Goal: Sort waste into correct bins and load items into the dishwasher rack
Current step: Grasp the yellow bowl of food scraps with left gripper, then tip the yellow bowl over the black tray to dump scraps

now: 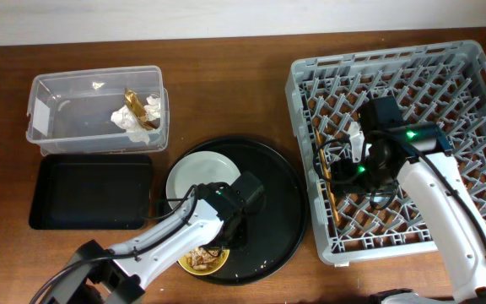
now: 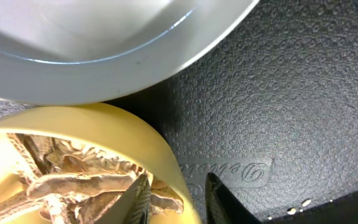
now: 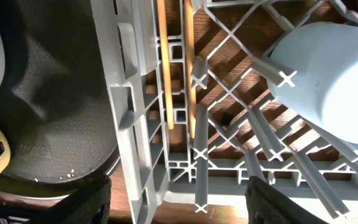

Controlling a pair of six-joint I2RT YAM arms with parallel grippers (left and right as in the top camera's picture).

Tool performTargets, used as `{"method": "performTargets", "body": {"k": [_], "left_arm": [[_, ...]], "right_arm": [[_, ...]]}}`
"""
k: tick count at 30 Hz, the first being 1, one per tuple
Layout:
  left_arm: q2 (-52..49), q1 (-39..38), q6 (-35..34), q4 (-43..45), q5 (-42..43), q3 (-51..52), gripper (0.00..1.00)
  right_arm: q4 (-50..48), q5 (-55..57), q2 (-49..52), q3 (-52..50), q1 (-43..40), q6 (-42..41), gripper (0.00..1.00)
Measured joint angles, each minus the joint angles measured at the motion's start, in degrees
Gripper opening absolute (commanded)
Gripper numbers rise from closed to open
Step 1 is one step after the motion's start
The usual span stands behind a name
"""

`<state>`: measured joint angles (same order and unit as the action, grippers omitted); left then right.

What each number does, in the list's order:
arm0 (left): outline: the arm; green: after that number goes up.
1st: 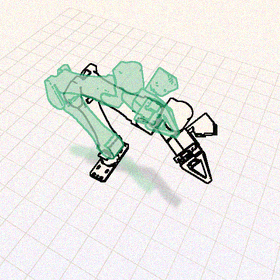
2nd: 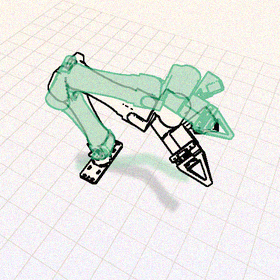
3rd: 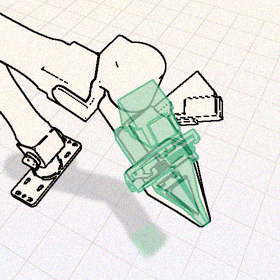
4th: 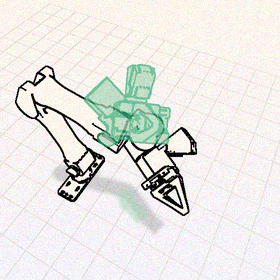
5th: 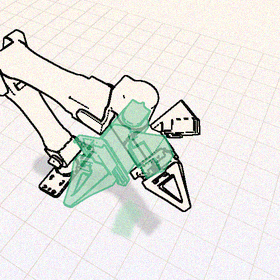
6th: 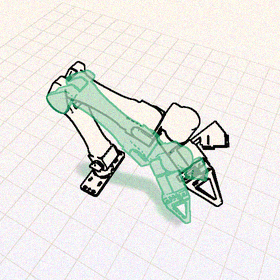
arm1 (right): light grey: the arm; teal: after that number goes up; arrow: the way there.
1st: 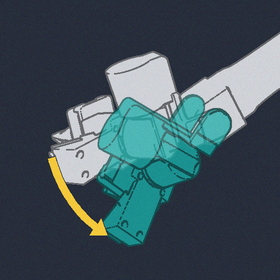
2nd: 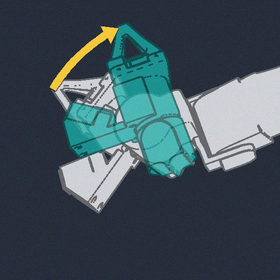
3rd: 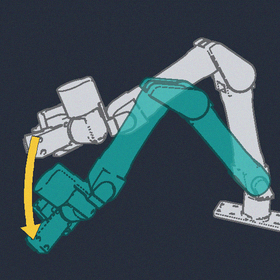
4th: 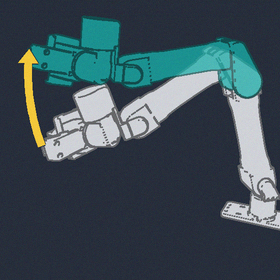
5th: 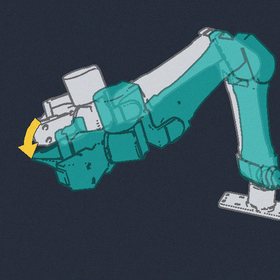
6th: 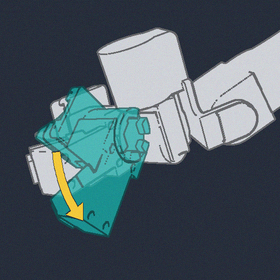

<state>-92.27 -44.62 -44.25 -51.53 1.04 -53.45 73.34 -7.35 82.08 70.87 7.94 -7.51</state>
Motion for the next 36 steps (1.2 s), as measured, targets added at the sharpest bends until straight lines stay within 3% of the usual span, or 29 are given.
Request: {"method": "performTargets", "body": {"k": [4,10,16,22,30,36], "left_arm": [[0.0,0.0,-0.2,0.2,-0.4,0.0,0.11],[0.0,0.0,-0.3,-0.3,-0.9,0.0,0.01],[0.0,1.1,0.3,-1.2,-5.4,0.0,0.0],[0.0,9.1,8.3,-4.0,-7.6,-2.8,0.0],[0.0,17.3,16.9,-10.6,-10.7,-16.6,0.0],[0.0,34.5,30.0,-8.7,1.4,-19.3,0.0]], "right_arm": [[0.0,0.0,0.0,0.0,0.0,0.0,0.7],[0.0,0.0,0.0,0.0,0.0,0.0,0.7],[0.2,0.0,0.0,0.0,0.0,0.0,0.7],[0.3,0.0,0.0,0.0,0.0,0.0,0.7],[0.7,0.0,0.0,0.0,0.0,0.0,0.7],[0.8,0.0,0.0,0.0,0.0,0.0,0.7]]}}
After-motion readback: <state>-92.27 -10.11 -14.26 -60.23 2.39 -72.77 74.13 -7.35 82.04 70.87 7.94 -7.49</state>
